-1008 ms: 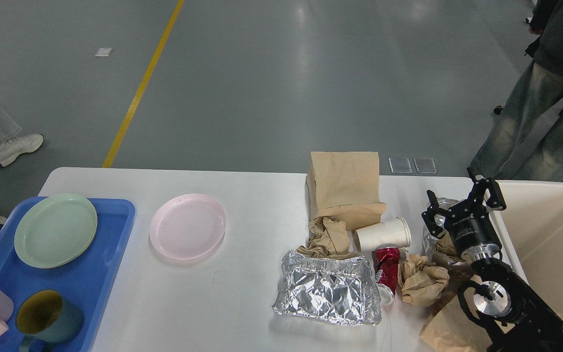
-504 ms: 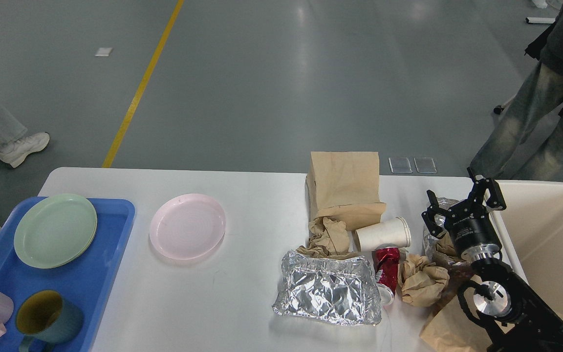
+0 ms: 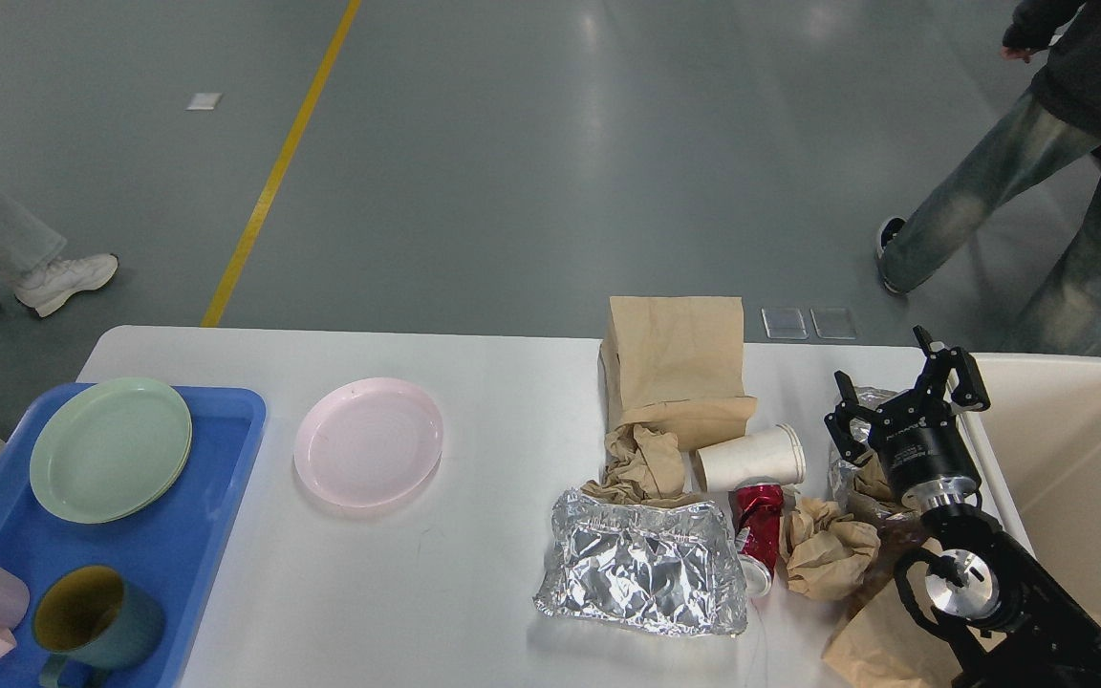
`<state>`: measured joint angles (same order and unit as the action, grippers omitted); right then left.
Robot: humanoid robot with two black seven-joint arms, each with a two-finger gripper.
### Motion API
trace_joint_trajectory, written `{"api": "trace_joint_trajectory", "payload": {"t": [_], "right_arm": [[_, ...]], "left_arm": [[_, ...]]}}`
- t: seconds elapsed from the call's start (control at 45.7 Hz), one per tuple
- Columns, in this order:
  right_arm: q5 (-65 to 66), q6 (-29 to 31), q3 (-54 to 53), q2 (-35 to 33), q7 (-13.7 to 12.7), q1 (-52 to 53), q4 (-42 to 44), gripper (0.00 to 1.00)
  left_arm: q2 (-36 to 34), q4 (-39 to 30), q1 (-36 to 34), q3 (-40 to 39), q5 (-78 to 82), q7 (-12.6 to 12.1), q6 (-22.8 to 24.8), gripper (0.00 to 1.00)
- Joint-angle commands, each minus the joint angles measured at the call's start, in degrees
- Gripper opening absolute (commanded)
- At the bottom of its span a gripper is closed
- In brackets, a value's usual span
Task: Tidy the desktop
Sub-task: 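Release the pink cup on the tray and raise the left gripper, then move the left gripper to the edge of the pink plate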
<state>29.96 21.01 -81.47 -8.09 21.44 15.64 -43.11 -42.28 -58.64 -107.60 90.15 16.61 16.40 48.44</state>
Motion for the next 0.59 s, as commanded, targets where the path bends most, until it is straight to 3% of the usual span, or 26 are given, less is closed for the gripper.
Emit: {"api": "trace_joint_trajectory", "payload": {"t": [0.0,0.11,0.263,0.416,0.57], "right_arm": [[0.01,0.00,0.00,0.00,0.00,0.00,0.05,1.00],[0.02,0.00,0.00,0.00,0.00,0.00,0.05,1.00],[0.02,0.00,0.00,0.00,0.00,0.00,0.05,1.00],[0.02,0.00,0.00,0.00,0.00,0.00,0.05,1.00],[0.02,0.00,0.00,0.00,0.00,0.00,0.05,1.00]], "left_arm": [[9.57,-15.43,-12.62,9.60,-8.86,-1.81,-8.26,0.96],[17.31,-27.21,-21.41,11.54,-14.84,-4.88,-14.42,0.96],[26.19,-36.01,-31.52,10.93,-21.96,-5.86,-14.86,0.96],[31.91,-40.59,-36.63,5.31,-28.81,-6.12,-14.43,0.96],[33.32,-41.38,-37.95,-0.49,-36.29,-9.11,-14.07,0.96]]}}
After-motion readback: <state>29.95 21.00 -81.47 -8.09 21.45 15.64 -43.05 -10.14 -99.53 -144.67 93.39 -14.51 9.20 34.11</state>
